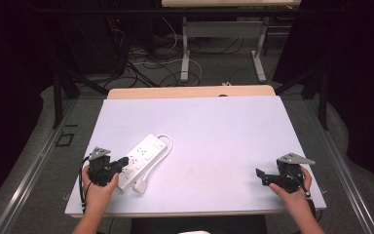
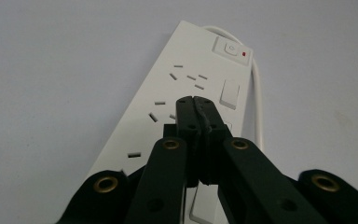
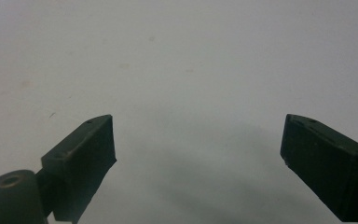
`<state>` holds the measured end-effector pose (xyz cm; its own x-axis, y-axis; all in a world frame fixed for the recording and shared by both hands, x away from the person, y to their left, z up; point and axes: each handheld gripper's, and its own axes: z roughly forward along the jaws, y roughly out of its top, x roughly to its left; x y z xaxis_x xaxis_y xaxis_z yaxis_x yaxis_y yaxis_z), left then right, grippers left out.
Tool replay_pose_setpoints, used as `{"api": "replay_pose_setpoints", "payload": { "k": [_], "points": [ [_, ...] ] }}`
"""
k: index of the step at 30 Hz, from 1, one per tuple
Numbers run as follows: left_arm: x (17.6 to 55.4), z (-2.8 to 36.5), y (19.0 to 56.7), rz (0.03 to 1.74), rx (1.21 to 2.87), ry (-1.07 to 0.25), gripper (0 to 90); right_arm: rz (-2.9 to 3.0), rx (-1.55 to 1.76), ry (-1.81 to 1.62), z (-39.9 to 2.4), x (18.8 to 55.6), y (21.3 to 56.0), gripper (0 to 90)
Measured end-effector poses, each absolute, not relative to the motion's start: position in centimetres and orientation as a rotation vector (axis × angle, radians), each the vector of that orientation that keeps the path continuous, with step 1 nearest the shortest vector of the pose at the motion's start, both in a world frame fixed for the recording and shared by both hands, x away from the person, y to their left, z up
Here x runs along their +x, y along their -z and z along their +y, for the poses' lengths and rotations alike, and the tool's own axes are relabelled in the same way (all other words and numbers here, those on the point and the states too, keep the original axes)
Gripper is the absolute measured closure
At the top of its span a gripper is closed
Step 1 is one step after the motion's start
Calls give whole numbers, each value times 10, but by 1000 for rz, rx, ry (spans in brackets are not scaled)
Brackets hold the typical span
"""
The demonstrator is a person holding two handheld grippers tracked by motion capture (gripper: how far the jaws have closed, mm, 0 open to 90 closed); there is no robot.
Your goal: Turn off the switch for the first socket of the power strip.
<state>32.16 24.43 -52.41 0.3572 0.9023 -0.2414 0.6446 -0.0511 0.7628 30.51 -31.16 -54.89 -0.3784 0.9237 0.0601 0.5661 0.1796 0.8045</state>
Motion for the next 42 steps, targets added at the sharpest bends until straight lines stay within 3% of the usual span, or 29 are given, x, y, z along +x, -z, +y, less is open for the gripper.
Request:
{"api": "replay_pose_setpoints", "payload": {
  "k": [42],
  "points": [
    [354, 224, 488, 1359, 1729, -339, 900, 1999, 1431, -1079, -311, 302, 550, 96]
  ]
}}
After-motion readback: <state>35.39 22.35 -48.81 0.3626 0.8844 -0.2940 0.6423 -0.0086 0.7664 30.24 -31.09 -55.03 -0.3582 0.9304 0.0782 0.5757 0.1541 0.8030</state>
